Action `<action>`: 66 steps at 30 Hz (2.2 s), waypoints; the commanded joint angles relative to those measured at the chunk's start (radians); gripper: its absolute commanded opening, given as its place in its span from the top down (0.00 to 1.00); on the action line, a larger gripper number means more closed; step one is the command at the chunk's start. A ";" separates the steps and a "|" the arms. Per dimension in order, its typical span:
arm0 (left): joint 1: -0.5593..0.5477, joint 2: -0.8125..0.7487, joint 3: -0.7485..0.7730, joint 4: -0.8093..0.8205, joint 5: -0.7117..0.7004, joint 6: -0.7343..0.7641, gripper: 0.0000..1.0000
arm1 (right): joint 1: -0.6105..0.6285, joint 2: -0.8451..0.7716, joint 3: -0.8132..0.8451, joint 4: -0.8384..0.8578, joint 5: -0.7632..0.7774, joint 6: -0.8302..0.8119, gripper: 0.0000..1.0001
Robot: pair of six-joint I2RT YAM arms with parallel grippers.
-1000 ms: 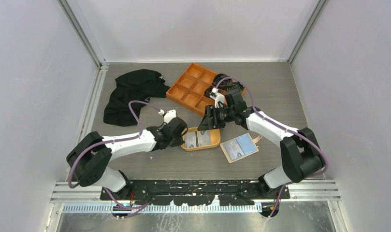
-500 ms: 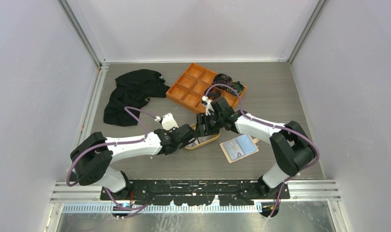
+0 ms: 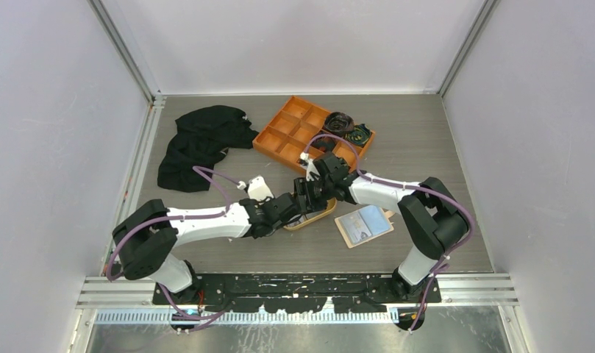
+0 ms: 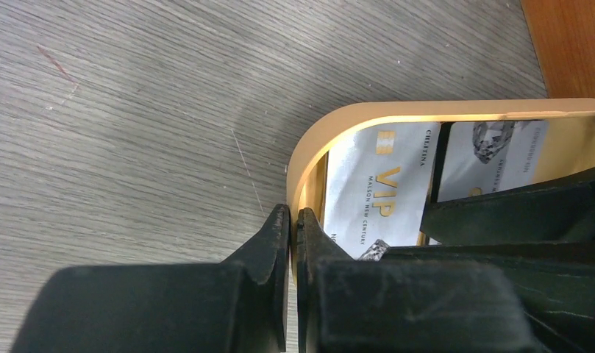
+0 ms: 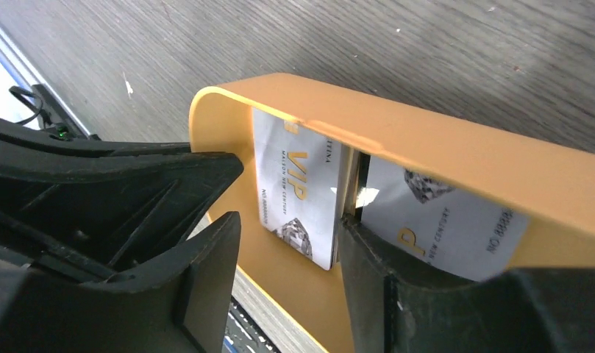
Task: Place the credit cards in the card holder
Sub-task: Pick up the credit card from the storage box.
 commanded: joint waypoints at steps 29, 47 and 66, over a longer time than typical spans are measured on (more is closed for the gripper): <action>-0.010 0.027 0.061 0.108 -0.036 -0.052 1.00 | -0.013 0.083 0.068 0.018 -0.103 0.057 0.55; -0.009 0.008 0.041 0.133 -0.006 -0.043 0.76 | -0.074 0.141 0.112 0.021 -0.233 0.107 0.59; -0.010 -0.188 -0.079 0.082 -0.045 0.024 0.72 | -0.155 0.133 0.116 0.001 -0.334 0.123 0.64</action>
